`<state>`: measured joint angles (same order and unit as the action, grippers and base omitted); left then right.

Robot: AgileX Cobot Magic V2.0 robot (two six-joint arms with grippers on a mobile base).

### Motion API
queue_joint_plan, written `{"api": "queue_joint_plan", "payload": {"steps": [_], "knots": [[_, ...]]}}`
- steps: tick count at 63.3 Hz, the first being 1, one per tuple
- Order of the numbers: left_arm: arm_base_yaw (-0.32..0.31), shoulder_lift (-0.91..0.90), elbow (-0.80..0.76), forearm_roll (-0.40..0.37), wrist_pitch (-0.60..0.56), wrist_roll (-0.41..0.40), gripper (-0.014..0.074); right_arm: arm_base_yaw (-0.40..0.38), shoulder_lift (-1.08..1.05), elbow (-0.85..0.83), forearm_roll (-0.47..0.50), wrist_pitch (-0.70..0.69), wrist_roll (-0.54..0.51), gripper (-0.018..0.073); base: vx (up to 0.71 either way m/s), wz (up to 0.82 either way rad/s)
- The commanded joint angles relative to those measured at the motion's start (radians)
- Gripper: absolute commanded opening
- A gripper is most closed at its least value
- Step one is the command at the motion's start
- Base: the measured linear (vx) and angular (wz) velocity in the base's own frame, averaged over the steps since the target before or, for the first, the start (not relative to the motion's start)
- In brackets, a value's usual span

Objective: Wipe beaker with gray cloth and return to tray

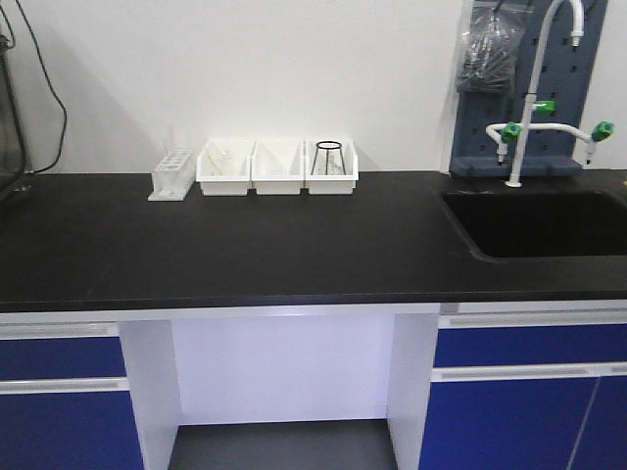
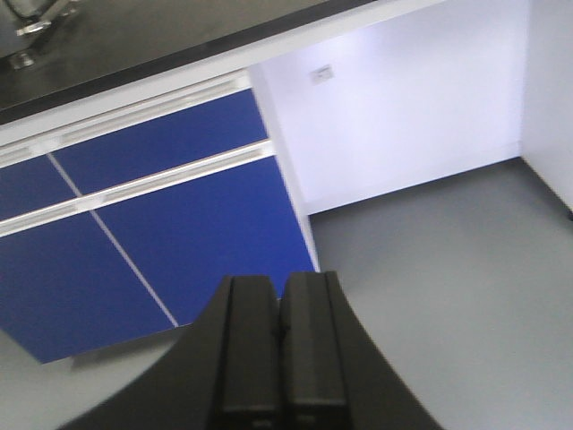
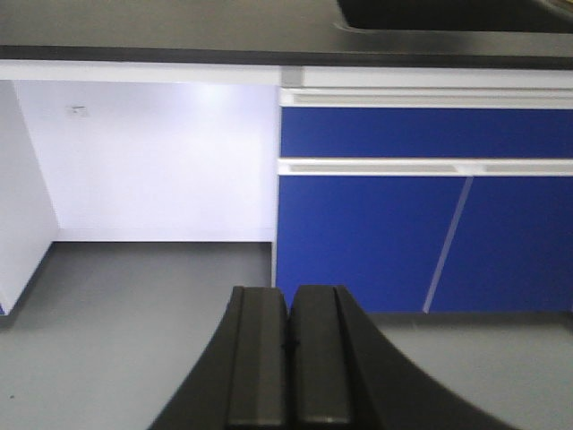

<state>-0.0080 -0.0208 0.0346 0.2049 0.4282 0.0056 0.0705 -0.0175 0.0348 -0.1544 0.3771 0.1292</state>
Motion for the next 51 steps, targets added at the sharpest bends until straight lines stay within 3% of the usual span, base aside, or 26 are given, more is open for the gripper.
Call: {"api": "queue_joint_plan", "payload": {"steps": [1,23,51], "knots": [[0.001,-0.016,0.016,0.003,-0.077,-0.006,-0.0006,-0.004,0.0,0.0,-0.013,-0.077,-0.011,-0.0008,-0.26,-0.36],[0.001,-0.016,0.016,0.003,-0.077,-0.006,-0.0006,-0.004,0.0,0.0,-0.013,-0.077,-0.011,-0.0008,-0.19,-0.59],[0.001,-0.016,0.016,0.003,-0.077,-0.006,-0.0006,-0.004,0.0,0.0,-0.013,-0.077,-0.011,-0.0008,-0.09,-0.88]]}}
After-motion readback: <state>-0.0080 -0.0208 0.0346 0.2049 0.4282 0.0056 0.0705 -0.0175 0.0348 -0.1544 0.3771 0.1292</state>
